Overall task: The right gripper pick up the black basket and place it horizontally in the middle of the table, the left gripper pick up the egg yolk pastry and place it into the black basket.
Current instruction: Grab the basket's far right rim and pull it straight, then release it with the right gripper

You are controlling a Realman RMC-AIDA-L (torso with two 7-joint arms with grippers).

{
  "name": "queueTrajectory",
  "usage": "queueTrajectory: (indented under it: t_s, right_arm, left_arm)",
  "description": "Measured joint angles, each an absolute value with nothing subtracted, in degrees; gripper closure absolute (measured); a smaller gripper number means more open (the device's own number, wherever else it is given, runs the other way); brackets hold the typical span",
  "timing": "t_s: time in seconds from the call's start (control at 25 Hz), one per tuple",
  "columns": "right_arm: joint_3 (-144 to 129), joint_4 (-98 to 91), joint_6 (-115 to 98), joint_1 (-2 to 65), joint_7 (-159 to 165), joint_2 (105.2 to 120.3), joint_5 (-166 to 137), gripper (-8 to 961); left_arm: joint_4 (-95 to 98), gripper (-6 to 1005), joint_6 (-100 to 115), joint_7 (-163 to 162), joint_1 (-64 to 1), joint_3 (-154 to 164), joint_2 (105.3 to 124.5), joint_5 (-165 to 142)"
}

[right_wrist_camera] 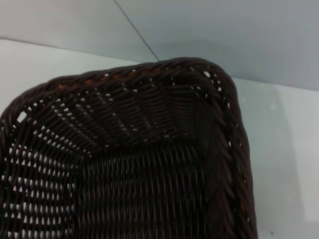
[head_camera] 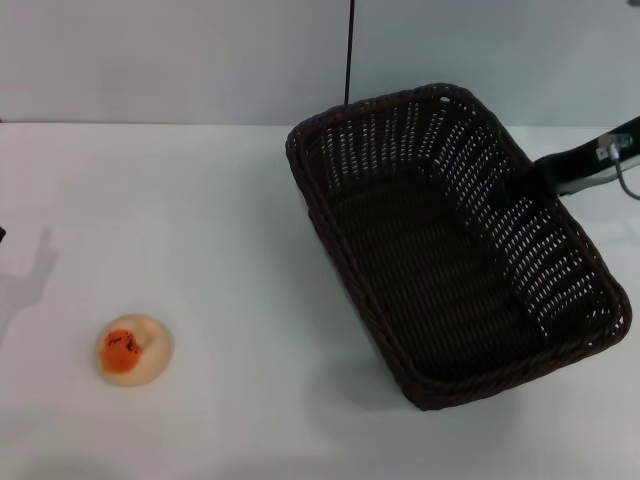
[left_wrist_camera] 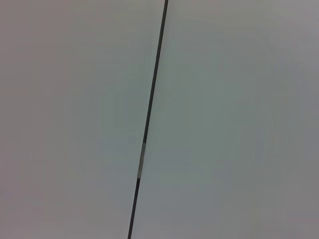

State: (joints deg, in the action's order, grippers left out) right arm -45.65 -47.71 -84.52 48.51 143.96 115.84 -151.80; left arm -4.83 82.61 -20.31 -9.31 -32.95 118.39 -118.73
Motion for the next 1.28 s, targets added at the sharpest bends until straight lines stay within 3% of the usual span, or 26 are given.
queueTrajectory:
  t_s: [0.16,0.32,0.6,1.0,1.28]
  right_arm:
    - [-46.3,-48.4,-84.2,47.8,143.5,116.12,-151.8,223]
    - [-46.3,-51.1,-84.2,46.9,143.5,116.12,-151.9,445]
    - [-46.8,-51.6,-84.6,47.0,141.3,116.18,-151.8,678]
    - [-54.5,-56.4,-86.6,47.4,131.5,116.81,-151.8,771]
    - [-55.9,-60.7,-89.1,48.5,115.6,116.82,-151.2,771]
  left_arm:
    - [-4.8,156,82.6,-20.3,-9.3,-33.0,118.34,-118.7]
    - [-4.9,156,82.7,-20.3,-9.3,-33.0,118.30,-118.7]
    - [-5.1,156,83.0,-20.3,-9.2,-33.0,118.29,-118.7]
    - [-5.2,157,83.6,-20.4,-8.4,-32.9,118.38,-118.7]
    - [-5.4,157,85.9,-20.4,-7.0,-32.6,118.46,-119.1]
